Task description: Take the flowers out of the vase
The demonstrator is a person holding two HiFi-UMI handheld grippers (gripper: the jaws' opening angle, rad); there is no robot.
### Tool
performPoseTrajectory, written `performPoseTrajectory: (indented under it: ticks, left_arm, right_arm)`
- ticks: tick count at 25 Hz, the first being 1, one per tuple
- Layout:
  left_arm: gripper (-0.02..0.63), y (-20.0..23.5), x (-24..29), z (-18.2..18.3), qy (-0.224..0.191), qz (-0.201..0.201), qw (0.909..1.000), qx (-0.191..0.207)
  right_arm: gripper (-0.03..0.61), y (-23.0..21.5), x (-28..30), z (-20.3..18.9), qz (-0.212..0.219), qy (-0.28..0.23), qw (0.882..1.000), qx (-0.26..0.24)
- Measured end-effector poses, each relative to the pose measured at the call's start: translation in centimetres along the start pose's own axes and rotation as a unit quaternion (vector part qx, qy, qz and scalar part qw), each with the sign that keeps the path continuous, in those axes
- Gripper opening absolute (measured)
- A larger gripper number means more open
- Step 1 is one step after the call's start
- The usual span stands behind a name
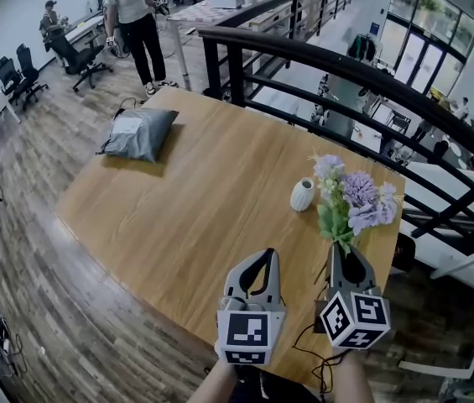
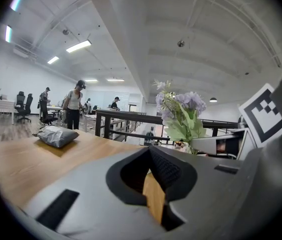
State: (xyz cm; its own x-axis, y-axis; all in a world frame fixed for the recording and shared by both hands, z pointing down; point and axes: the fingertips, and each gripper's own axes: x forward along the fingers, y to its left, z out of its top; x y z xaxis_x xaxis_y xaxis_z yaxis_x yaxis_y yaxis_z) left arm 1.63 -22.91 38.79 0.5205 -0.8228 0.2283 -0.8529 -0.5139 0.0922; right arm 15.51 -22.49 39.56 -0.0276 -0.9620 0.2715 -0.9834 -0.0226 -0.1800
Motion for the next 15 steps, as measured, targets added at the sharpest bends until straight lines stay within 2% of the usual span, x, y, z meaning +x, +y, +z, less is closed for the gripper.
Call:
performPoseTrajectory:
  ticks: [15]
  left_arm:
    - [0.044,-0.03,-0.16,-0.09,0.001,0.0,1.0,-0.003]
  right_arm:
    - [0.051,0.26,-0.7,0.26,0.0,-0.008,1.0,0.017]
